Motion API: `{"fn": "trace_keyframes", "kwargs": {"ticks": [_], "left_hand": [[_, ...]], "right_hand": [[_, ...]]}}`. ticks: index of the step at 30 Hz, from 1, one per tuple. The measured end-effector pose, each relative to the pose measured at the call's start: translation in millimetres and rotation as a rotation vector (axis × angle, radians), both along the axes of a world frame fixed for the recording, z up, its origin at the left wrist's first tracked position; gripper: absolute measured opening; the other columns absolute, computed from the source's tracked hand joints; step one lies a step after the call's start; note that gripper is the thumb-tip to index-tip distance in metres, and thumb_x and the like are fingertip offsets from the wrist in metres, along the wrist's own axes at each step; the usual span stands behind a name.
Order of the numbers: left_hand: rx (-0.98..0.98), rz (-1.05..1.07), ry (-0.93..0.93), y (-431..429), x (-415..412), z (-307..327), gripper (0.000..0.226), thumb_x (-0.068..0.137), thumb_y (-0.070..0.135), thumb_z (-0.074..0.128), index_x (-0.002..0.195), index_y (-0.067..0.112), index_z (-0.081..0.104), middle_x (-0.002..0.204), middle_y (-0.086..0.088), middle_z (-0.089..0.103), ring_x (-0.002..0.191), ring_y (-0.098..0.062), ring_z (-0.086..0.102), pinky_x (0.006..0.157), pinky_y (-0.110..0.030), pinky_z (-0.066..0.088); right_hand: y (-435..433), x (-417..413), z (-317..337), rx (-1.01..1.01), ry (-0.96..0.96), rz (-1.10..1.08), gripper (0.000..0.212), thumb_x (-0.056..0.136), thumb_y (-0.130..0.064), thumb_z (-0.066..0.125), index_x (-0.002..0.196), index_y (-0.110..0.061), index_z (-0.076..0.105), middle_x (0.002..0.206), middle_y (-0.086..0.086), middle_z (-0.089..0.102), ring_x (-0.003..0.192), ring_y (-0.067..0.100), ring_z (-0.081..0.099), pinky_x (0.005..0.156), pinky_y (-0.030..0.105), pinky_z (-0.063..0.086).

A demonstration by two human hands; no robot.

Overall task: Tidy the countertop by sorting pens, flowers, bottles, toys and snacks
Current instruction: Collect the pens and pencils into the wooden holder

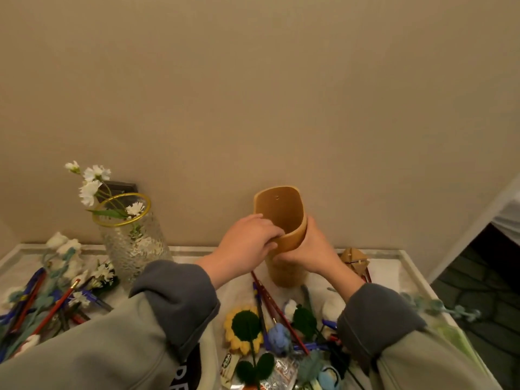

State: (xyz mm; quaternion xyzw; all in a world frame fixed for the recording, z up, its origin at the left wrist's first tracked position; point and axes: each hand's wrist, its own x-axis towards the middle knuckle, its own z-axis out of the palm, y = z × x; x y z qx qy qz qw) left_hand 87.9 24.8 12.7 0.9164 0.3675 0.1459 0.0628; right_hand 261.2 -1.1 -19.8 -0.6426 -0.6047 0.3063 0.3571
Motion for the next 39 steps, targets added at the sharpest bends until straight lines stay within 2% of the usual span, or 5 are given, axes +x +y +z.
{"fn": "trace_keyframes", "kwargs": {"ticks": [9,16,20,30,39], "left_hand": [[0.049,-0.003,-0.09,-1,1,-14,0.041,0.092,0.008,0.054,0.124,0.033,0.062,0.144,0.008,0.043,0.143,-0.012,0.026,0.114,-0.034,0.032],[-0.062,0.149,-0.321,-14,-5,-18,0.026,0.095,0.009,0.049,0.111,0.028,0.055,0.115,0.014,0.048,0.105,0.001,0.047,0.085,-0.015,0.043],[-0.212,0.309,-0.377,-23,-5,-21,0.018,0.096,0.011,0.045,0.094,0.029,0.045,0.095,0.011,0.052,0.08,-0.006,0.054,0.068,-0.026,0.05],[-0.617,0.403,0.325,-27,-21,-72,0.027,0.093,0.013,0.048,0.112,0.029,0.056,0.119,0.004,0.06,0.109,-0.016,0.056,0.091,-0.031,0.048],[-0.647,0.406,0.364,-26,-11,-93,0.033,0.095,0.041,0.046,0.102,0.013,0.063,0.103,-0.01,0.065,0.098,-0.025,0.061,0.078,-0.033,0.044]], "right_hand": [[-11,-8,-26,0.023,0.108,-0.159,0.099,0.049,-0.038,0.093,0.125,-0.041,0.029,0.116,-0.016,0.05,0.106,0.007,0.053,0.085,0.028,0.049],[-21,-5,-29,-0.194,0.037,-0.152,0.104,0.065,-0.038,0.088,0.142,-0.021,0.02,0.134,-0.001,0.045,0.122,0.018,0.049,0.092,0.033,0.046],[-38,-3,-21,-0.495,-0.253,-0.073,0.046,0.081,-0.045,0.072,0.111,-0.015,0.053,0.103,0.001,0.059,0.107,0.02,0.058,0.079,0.031,0.045],[-33,-56,-49,-0.44,-0.792,0.13,0.023,0.096,-0.043,0.049,0.09,-0.022,0.057,0.084,-0.002,0.057,0.096,0.023,0.059,0.083,0.038,0.033],[-27,-66,-72,-0.485,-0.849,0.165,0.019,0.095,-0.032,0.055,0.104,-0.018,0.063,0.106,0.004,0.066,0.101,0.025,0.062,0.077,0.035,0.045]]}}
